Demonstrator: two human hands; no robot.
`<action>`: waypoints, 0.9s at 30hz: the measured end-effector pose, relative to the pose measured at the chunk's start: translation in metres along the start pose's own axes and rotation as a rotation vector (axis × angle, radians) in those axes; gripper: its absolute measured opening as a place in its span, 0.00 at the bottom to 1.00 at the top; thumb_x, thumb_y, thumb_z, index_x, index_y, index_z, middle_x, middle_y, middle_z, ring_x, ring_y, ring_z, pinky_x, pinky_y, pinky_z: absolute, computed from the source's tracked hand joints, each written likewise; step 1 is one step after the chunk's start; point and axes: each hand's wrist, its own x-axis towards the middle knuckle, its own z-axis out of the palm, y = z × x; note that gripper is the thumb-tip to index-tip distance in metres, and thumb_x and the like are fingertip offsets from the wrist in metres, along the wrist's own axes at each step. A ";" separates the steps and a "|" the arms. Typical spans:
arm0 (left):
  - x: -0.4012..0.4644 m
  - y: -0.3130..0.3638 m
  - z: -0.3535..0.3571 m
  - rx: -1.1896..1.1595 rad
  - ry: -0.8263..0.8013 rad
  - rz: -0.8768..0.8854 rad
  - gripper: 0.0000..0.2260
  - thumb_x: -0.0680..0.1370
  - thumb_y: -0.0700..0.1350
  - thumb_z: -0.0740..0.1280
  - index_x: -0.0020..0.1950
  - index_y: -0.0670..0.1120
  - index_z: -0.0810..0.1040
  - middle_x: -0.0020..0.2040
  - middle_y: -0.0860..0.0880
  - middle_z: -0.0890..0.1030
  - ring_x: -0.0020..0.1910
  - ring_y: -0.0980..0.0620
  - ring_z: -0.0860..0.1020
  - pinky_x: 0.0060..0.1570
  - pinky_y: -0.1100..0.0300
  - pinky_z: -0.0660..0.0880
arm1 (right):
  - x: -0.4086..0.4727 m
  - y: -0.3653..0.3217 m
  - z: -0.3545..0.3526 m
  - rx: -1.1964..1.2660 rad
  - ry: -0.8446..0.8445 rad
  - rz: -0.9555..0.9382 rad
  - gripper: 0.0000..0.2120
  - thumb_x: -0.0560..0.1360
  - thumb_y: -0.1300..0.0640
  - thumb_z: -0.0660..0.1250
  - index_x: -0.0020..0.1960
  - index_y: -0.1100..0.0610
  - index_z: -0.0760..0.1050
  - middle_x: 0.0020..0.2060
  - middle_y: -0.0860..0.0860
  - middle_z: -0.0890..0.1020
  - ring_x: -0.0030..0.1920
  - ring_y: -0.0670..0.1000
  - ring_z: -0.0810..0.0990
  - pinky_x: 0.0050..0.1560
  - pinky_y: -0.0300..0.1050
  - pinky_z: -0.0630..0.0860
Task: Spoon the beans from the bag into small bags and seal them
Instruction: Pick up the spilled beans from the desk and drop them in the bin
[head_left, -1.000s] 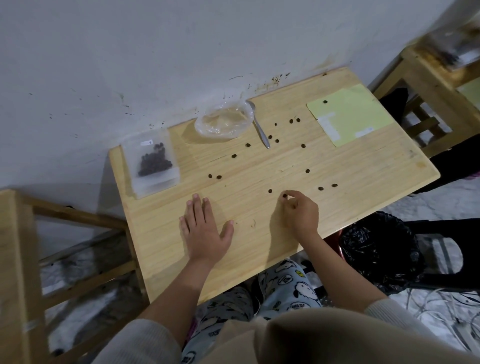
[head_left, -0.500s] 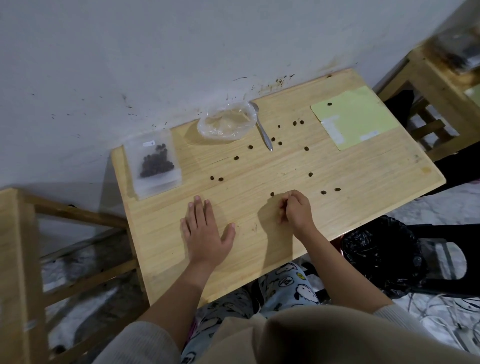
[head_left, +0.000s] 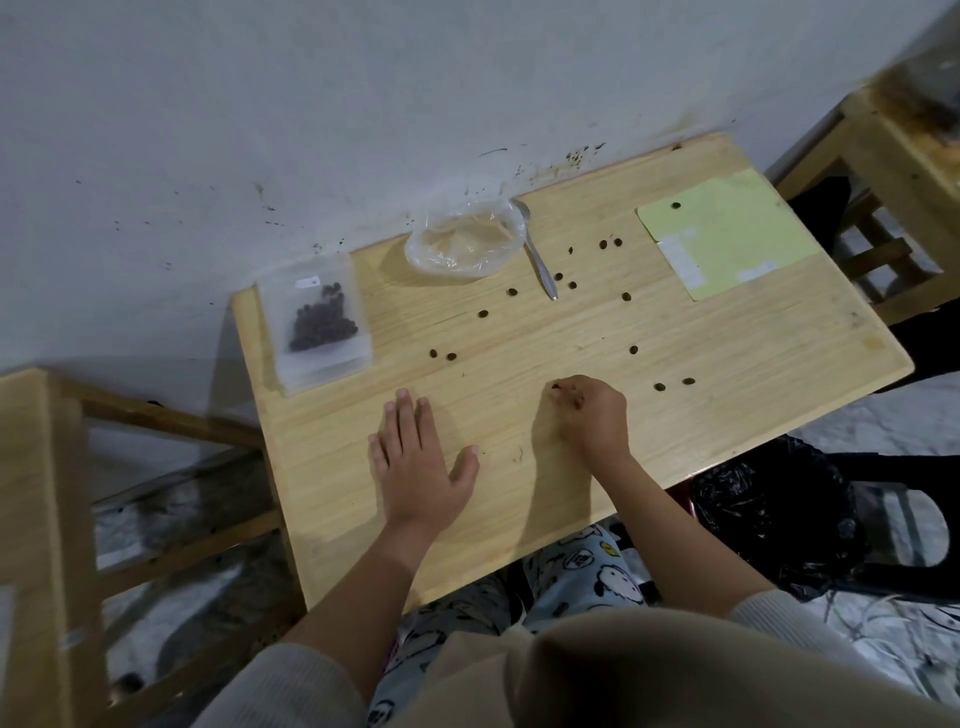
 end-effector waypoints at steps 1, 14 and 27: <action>0.000 0.000 0.000 -0.003 0.003 0.001 0.38 0.74 0.65 0.51 0.77 0.43 0.55 0.78 0.44 0.50 0.77 0.44 0.48 0.71 0.41 0.51 | 0.001 -0.001 0.000 -0.004 -0.008 0.001 0.08 0.76 0.60 0.66 0.52 0.63 0.80 0.45 0.57 0.84 0.48 0.54 0.81 0.48 0.39 0.73; -0.001 -0.001 0.000 -0.011 0.010 0.001 0.37 0.75 0.65 0.52 0.77 0.43 0.55 0.78 0.44 0.50 0.77 0.44 0.48 0.72 0.41 0.51 | -0.010 -0.015 0.005 0.044 0.009 -0.065 0.06 0.74 0.58 0.67 0.48 0.61 0.76 0.29 0.46 0.73 0.30 0.45 0.71 0.33 0.38 0.66; -0.001 -0.003 0.001 -0.024 0.020 0.019 0.36 0.75 0.63 0.54 0.76 0.42 0.57 0.78 0.43 0.52 0.77 0.43 0.50 0.71 0.40 0.53 | -0.070 -0.014 0.026 -0.081 -0.354 -0.338 0.13 0.70 0.52 0.72 0.53 0.54 0.82 0.37 0.50 0.76 0.36 0.55 0.78 0.34 0.40 0.69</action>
